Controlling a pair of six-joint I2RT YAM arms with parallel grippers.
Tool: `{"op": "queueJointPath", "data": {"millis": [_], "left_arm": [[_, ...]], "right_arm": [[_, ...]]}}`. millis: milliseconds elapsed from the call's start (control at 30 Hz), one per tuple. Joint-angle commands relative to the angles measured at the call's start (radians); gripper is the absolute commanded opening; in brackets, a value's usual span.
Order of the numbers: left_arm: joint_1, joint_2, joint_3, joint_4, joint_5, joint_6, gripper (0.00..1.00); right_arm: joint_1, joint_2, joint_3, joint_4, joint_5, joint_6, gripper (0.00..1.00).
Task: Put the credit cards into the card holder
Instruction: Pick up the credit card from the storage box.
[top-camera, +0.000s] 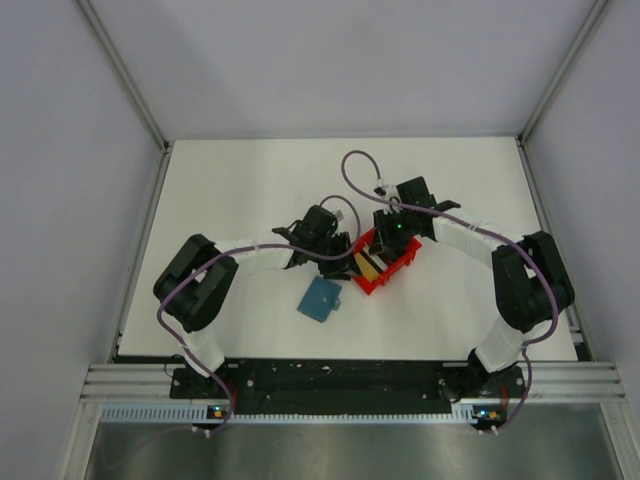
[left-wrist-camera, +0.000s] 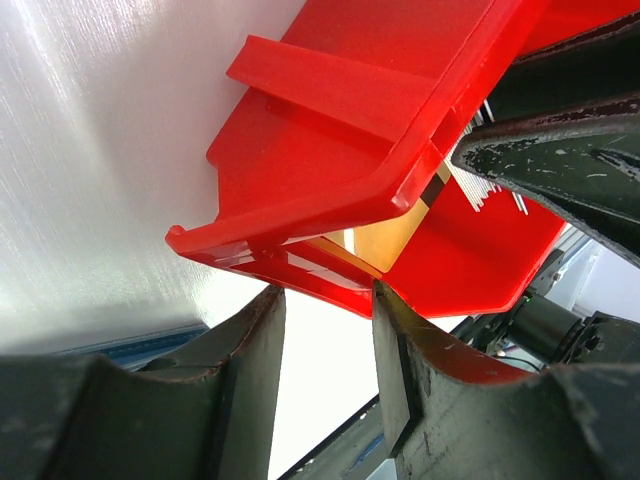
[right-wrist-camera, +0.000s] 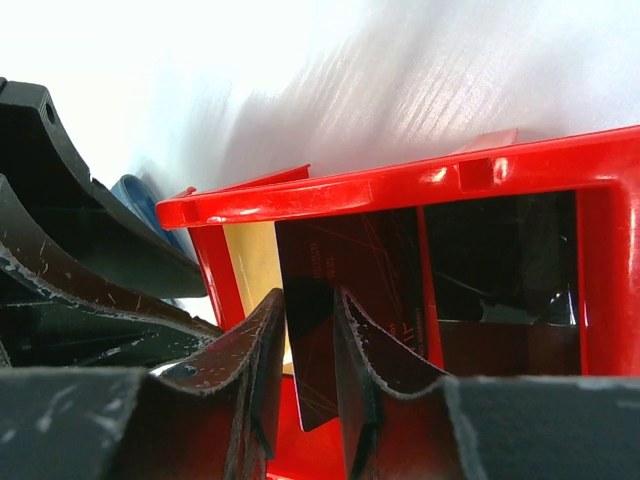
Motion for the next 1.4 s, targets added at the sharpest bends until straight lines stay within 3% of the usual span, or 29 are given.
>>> {"op": "queueJointPath", "data": {"millis": [0,200,733,1367], "left_arm": [[0.006,-0.003,0.047,0.057,0.009,0.018,0.44],[0.004,-0.003,0.045,0.056,0.009,0.018,0.44],[0.006,-0.001,0.050,0.057,0.011,0.012,0.45],[0.006,0.002,0.048,0.062,0.017,0.012,0.45]], "right_arm": [[-0.001,0.010,-0.005,0.004,-0.067,0.014,0.22],[-0.009,0.007,0.001,0.006,-0.109,0.019,0.11],[-0.015,0.019,-0.023,0.006,-0.178,0.031,0.21],[-0.044,0.027,-0.020,0.009,-0.256,0.068,0.18]]}}
